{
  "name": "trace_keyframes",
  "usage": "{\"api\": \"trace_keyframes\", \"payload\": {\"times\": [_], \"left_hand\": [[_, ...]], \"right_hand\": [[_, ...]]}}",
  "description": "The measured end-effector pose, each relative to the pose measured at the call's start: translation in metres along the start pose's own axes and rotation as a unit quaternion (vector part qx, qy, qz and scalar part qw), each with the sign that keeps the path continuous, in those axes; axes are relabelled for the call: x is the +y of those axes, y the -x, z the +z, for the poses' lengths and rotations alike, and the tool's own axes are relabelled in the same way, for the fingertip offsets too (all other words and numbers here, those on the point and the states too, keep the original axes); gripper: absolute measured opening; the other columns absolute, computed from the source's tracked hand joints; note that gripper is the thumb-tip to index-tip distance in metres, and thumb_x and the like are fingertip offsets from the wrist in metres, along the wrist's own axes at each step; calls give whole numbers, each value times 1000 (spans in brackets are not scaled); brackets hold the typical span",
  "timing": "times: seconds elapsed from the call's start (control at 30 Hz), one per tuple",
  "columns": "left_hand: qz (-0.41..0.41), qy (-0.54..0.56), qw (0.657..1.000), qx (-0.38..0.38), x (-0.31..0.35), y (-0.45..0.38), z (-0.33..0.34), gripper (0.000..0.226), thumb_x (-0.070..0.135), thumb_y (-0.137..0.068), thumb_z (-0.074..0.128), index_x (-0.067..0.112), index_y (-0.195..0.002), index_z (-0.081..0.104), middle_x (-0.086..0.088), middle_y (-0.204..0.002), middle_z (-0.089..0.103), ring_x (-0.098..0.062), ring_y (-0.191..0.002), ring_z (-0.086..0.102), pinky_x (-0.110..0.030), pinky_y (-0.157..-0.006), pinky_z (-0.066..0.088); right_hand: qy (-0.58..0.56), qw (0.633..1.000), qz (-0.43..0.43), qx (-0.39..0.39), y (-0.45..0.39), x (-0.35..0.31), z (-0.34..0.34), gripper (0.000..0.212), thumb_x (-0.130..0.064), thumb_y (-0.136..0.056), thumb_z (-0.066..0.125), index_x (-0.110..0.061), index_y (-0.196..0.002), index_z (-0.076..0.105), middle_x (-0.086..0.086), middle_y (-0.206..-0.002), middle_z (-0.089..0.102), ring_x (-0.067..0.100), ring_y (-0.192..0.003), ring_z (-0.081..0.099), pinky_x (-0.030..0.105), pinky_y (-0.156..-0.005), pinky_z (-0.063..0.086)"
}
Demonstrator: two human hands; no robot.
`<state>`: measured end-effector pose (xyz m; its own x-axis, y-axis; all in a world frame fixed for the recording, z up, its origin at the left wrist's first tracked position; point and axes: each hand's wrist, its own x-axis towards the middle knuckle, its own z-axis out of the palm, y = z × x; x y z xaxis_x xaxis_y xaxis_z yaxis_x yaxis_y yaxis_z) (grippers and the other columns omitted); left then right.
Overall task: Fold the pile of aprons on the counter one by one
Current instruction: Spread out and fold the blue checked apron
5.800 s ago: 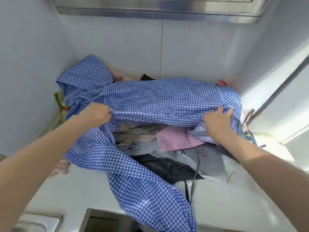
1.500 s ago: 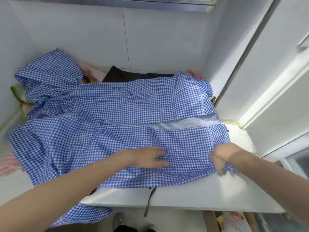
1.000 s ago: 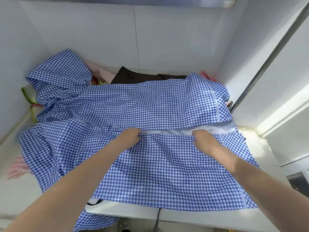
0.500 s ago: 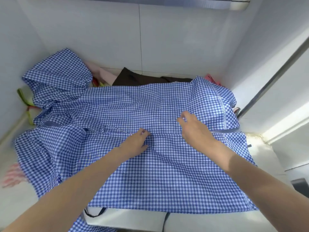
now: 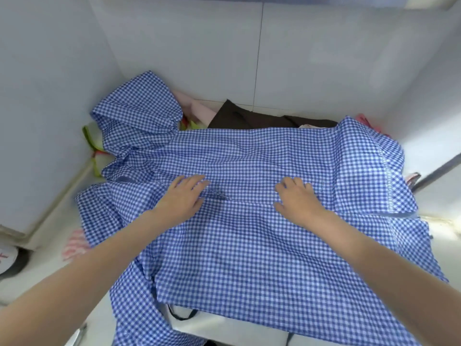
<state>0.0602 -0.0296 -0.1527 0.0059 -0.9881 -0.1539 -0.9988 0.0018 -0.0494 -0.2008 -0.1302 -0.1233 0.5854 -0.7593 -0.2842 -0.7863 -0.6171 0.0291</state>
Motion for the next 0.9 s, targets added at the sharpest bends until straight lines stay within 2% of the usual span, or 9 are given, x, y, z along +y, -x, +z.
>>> {"api": "trace_keyframes", "payload": {"times": [0.13,0.3,0.4,0.5,0.63,0.7,0.77,0.83,0.9], "left_hand": [[-106,80,991,11,-55,15,-3,47,34,-102,30,18,-146,28,3,-152,27,-16,-139,28,-38,-114,12],[-218,167,958,-84,-111,34,11,57,48,-99,26,17,-147,25,-6,-147,36,-24,-136,33,-41,-112,17],[-226,142,955,-127,-132,42,23,67,61,-93,27,24,-148,21,-5,-151,31,-29,-139,26,-45,-113,16],[-236,104,951,-169,-151,43,30,76,68,-89,28,25,-150,15,-4,-155,22,-30,-142,18,-46,-115,12],[-274,153,930,-192,-181,47,33,86,72,-84,31,20,-150,13,-10,-155,16,-33,-142,16,-48,-114,16],[-278,191,919,-203,-198,51,38,87,71,-83,34,22,-150,9,-11,-155,16,-33,-141,18,-48,-113,18],[-296,199,913,-200,-213,56,49,87,68,-84,42,21,-150,10,-12,-153,21,-33,-139,22,-46,-112,21],[-326,161,915,-175,-222,59,57,84,62,-84,52,11,-144,24,-17,-144,36,-35,-131,37,-41,-105,32],[-295,134,934,-153,-231,60,59,64,53,-84,59,4,-124,45,-14,-122,55,-31,-110,53,-32,-83,42]], "right_hand": [[-76,987,-142,-24,-20,-66,6,49,-29,-98,45,-12,-142,30,6,-147,26,23,-131,28,40,-107,32],[16,962,-254,-96,-45,-132,15,58,-27,-98,44,-17,-149,17,-1,-158,4,26,-141,14,44,-109,30],[81,951,-207,-217,-62,-150,23,67,-31,-99,44,-19,-152,4,-2,-159,-3,30,-143,10,44,-109,33],[96,944,-170,-265,-74,-156,25,77,-27,-97,50,-15,-152,-4,-2,-159,-9,33,-142,11,42,-106,38],[67,944,-145,-287,-86,-165,17,86,-34,-91,60,-10,-151,3,3,-156,4,34,-131,31,41,-99,44],[69,945,-127,-295,-89,-172,15,87,-33,-89,64,-10,-151,7,6,-154,8,29,-110,47,37,-87,48],[89,942,-116,-302,-92,-182,14,86,-28,-87,66,-8,-150,10,8,-152,9,25,-92,51,33,-79,50],[114,938,-107,-311,-96,-191,13,87,-25,-87,67,-5,-149,10,10,-154,5,26,-97,54,32,-80,50],[131,933,-97,-321,-98,-199,11,88,-21,-88,66,-4,-150,6,12,-155,-2,26,-100,54,30,-79,49]]}}
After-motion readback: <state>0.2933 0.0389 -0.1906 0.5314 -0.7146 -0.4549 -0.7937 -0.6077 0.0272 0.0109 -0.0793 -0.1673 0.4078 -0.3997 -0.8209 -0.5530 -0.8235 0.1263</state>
